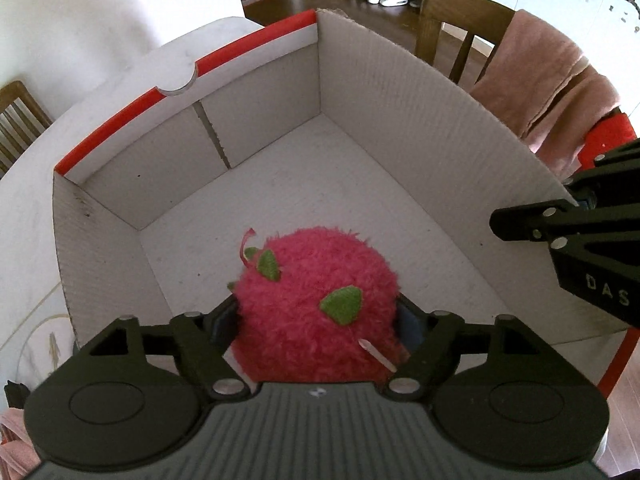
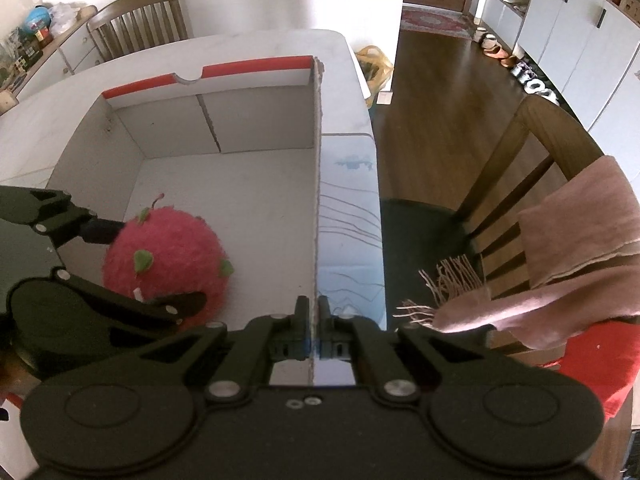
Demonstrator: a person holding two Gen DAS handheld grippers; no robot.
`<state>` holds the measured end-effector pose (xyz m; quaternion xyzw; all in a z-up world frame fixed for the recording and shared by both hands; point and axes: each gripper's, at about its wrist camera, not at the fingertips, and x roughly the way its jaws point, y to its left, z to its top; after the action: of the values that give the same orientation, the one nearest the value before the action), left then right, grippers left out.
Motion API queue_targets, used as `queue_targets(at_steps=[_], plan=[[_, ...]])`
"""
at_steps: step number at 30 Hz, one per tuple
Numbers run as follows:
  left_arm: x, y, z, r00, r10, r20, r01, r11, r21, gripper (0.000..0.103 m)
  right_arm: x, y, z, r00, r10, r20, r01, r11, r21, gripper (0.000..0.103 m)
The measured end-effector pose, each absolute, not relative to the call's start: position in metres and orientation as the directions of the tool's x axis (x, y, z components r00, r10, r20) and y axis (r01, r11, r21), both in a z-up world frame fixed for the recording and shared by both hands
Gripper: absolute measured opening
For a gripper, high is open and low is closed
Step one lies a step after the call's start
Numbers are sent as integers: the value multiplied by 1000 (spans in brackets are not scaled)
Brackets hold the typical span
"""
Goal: Organize objects
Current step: 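Carry the pink ball with the left gripper into the cardboard box, then open the left gripper to drop the ball and withdraw, then lower the left gripper onto the pink fleece garment and grasp it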
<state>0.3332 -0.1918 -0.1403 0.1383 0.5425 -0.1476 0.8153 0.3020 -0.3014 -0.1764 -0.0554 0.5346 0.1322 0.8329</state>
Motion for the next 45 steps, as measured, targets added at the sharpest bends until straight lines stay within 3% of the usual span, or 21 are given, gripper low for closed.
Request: queue_targets(at_steps=[24,40,43,45], plan=[[257,-122,-51,598,-201,-776,267,963,-43,82,305,-302,-175,379,153,-913,-266,963,51,1],[191,17,-60,643,-10,-765,-46,998,-51,89,295,-307,-168,374,156,-914,-234,970,70,1],[183,35,-69,632,32,-774,-86,996,-28,99,294,-304,-168,381,143,-913,-241,969,51,1],[178,45,-75,625,55,-779,-94,996,-4,100,294,-303,-168,383,138,-913,-241,969,45,1]])
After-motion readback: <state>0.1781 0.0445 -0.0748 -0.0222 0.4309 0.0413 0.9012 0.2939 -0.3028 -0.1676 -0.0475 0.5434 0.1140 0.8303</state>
